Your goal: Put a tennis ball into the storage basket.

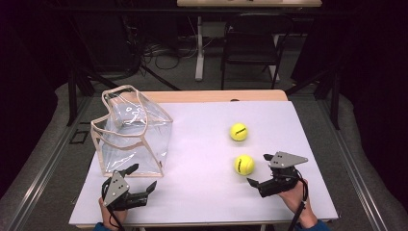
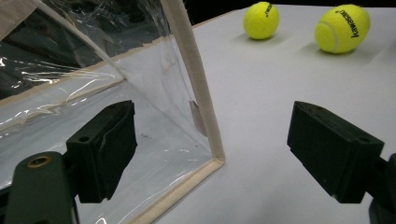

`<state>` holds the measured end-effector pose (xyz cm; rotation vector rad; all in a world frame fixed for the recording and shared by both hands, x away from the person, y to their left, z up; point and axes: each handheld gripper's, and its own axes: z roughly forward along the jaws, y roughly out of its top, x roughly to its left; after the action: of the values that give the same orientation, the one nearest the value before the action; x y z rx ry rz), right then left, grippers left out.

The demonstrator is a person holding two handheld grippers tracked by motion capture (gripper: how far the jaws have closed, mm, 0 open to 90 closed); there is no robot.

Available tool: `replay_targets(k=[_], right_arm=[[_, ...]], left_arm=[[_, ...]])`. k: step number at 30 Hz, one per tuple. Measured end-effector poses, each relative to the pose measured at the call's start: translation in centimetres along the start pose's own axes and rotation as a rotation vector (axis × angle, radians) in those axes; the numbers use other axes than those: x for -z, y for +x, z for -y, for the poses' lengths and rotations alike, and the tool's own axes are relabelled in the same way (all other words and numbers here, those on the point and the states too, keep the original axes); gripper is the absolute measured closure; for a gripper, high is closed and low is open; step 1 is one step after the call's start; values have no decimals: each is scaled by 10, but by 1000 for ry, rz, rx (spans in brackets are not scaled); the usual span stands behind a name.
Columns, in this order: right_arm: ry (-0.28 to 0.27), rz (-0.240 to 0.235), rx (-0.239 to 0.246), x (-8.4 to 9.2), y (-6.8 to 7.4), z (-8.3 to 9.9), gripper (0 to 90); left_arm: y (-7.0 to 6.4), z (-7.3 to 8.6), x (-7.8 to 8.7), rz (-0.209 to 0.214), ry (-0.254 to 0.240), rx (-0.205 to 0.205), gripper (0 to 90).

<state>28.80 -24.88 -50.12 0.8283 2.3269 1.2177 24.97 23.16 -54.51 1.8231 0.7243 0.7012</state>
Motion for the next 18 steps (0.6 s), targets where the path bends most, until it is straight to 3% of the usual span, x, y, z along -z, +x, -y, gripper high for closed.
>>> replay_targets(k=[18], right_arm=[[53, -15, -14, -16, -5, -15, 0]], left_arm=[[0, 0, 0, -5, 5, -5, 158]])
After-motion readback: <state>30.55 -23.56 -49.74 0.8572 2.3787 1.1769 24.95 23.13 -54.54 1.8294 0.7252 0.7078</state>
